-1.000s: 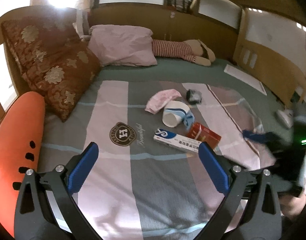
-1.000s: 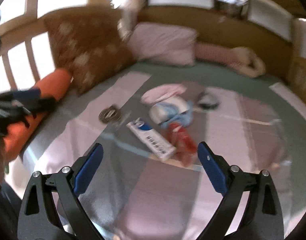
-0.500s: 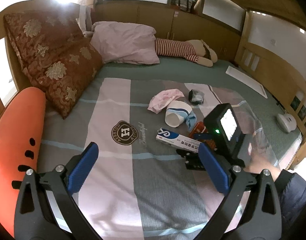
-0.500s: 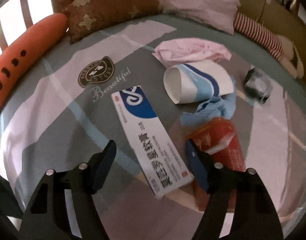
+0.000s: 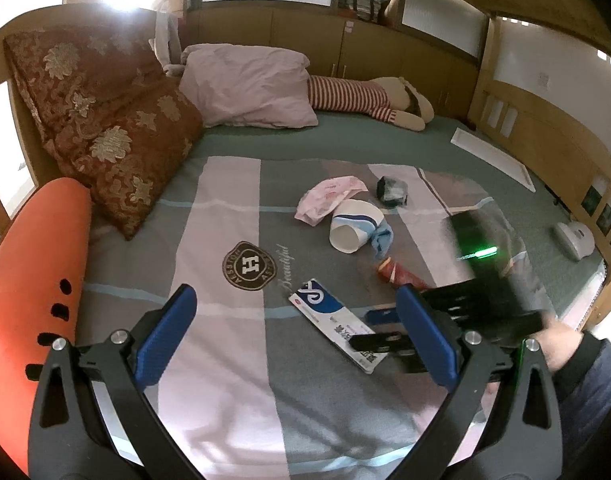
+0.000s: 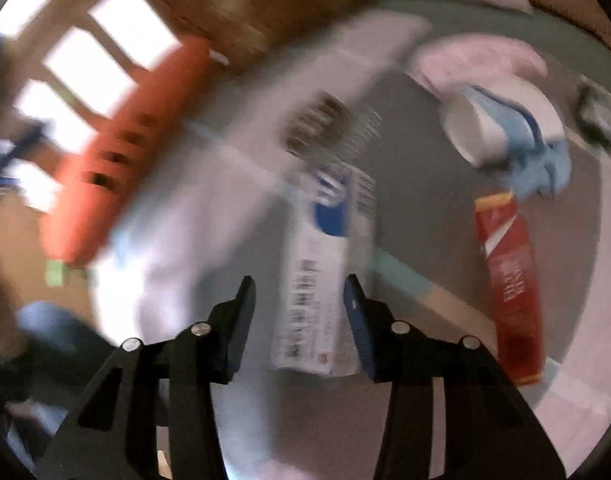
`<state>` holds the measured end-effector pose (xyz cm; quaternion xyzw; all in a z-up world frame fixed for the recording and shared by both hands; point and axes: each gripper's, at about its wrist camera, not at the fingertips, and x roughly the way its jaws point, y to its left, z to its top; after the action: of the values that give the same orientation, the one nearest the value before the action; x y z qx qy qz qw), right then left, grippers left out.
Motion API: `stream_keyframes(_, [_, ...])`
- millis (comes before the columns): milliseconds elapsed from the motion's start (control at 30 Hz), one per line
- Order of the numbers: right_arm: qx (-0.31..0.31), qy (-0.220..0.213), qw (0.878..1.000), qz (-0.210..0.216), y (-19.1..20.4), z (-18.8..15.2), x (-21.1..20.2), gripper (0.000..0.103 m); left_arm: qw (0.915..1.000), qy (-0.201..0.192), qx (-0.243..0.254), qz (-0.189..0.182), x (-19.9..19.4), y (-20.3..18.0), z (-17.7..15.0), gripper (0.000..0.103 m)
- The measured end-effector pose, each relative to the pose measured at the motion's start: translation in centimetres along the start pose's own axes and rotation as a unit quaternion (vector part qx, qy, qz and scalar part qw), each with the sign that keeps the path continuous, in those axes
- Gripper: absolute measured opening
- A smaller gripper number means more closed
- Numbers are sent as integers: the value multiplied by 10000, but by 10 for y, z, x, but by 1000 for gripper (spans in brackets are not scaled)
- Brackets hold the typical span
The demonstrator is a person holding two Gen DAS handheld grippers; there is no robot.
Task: Collect trash
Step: 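Grasp the red cigarette box with the right tool and lift it, then grasp the white-blue ointment box with the left tool and lift it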
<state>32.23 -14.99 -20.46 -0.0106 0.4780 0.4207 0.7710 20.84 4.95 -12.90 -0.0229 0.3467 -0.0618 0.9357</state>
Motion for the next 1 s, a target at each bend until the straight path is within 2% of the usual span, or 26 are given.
stream_keyframes(67, [163,-536,9982,-219,-6,-1,-30,61,10000,-9,-84,8,0,4,1,99])
stream_keyframes(100, [230,-761,9957,-467,-10,-3,-42,72,9999,3,-139,12,1,5,1,99])
stream_keyframes(133, [247,-890,9932,-706,-14,-7,-51,77,9999,15,-150,13,1,6,1,99])
stream_keyframes(233, [306,-986,9847,-1401,-30,-18,-61,77,9999,71,-71,34,4,2,0,99])
stream_keyframes(333, [558,-729,9831,-1581,-49,-26,-47,77,9998,123,70,109,7,-4,-2,99])
stream_keyframes(467, [336,-307,9804,-1915,-50,-34,-19,77,9988,340,186,291,20,-10,-7,99])
stream_keyframes(567, [60,30,9724,-2332,-49,-35,6,77,9979,531,135,358,33,-12,-13,99])
stream_keyframes(600, [-2,215,9699,-2425,-51,-36,13,73,9976,596,87,354,37,-12,-15,99])
stream_keyframes(633, [-15,339,9695,-2426,-51,-37,18,58,9969,714,-7,329,45,-12,-18,99])
stream_keyframes(667, [19,340,9686,-2462,-52,-36,15,58,9961,822,-112,298,52,-13,-21,99])
stream_keyframes(767, [487,-116,9639,-2615,-56,-26,-20,58,9923,1046,-591,313,78,-23,-32,99])
stream_keyframes(867, [1267,-768,9575,-2475,-60,-24,-69,58,9915,1026,-614,507,96,-39,-38,99])
stream_keyframes(1000, [1542,-1147,9518,-2390,-47,-32,-96,58,9893,1121,-572,733,129,-61,-42,99])
